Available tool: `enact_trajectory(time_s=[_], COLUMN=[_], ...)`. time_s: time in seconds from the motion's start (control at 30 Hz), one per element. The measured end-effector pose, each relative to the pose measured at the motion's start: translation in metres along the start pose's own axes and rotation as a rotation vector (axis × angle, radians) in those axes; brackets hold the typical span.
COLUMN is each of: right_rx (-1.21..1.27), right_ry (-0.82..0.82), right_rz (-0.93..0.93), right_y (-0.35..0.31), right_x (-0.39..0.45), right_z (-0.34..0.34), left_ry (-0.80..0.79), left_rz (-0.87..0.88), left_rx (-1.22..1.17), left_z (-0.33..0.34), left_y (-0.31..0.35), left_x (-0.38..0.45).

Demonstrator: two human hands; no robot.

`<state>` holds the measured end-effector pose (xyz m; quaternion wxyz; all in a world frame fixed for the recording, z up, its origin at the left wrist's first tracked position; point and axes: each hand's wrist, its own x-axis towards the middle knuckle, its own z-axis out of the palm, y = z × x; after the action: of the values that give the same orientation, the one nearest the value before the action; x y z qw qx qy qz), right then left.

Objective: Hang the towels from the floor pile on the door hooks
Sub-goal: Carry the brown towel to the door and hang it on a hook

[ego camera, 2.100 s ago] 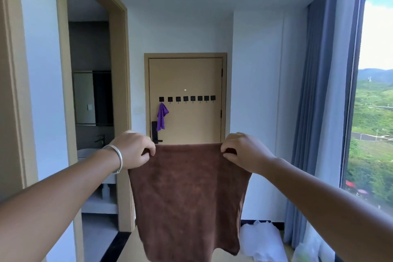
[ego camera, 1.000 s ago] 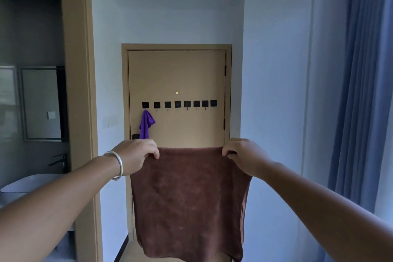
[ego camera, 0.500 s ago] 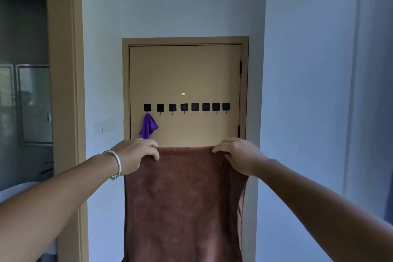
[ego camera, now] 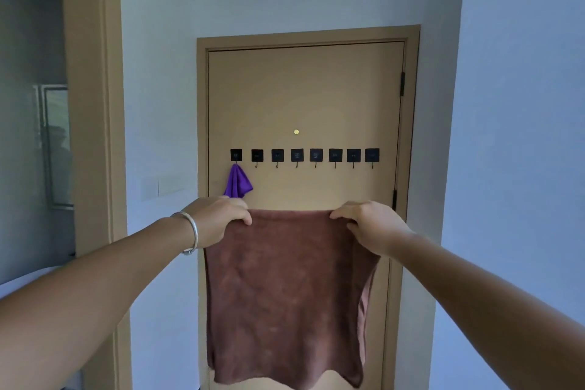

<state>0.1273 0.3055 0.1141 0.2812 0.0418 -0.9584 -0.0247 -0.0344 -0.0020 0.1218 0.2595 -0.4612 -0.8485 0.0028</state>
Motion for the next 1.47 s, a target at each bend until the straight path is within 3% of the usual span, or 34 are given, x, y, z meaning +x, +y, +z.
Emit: enact_trajectory(time_s=[0.27,0.63,0.9,1.47], right_rx=[-0.042,0.108,-0.012,0.094], right_ry=[0.054,0.042,0.088,0.142], right_rz=[0.0,0.028,-0.174,-0.151], right_y=[0.041,0.071,0.078,0.154], right_x=[0.111,0.29,0.381,0.601], right_z=[0.072,0.175,0.243,0.361], left_ry=[0.039,0.137,0.04,0.074], left_rz=[0.008,-0.061,0.0,-0.066], left_rx=[-0.033,-0.17,-0.076,-0.14], left_z=[0.076,0.155,0.209,0.292], left_y=[-0.083,-0.212,-0.276,-0.418], left_x=[0.089,0.197,0.249,0.418])
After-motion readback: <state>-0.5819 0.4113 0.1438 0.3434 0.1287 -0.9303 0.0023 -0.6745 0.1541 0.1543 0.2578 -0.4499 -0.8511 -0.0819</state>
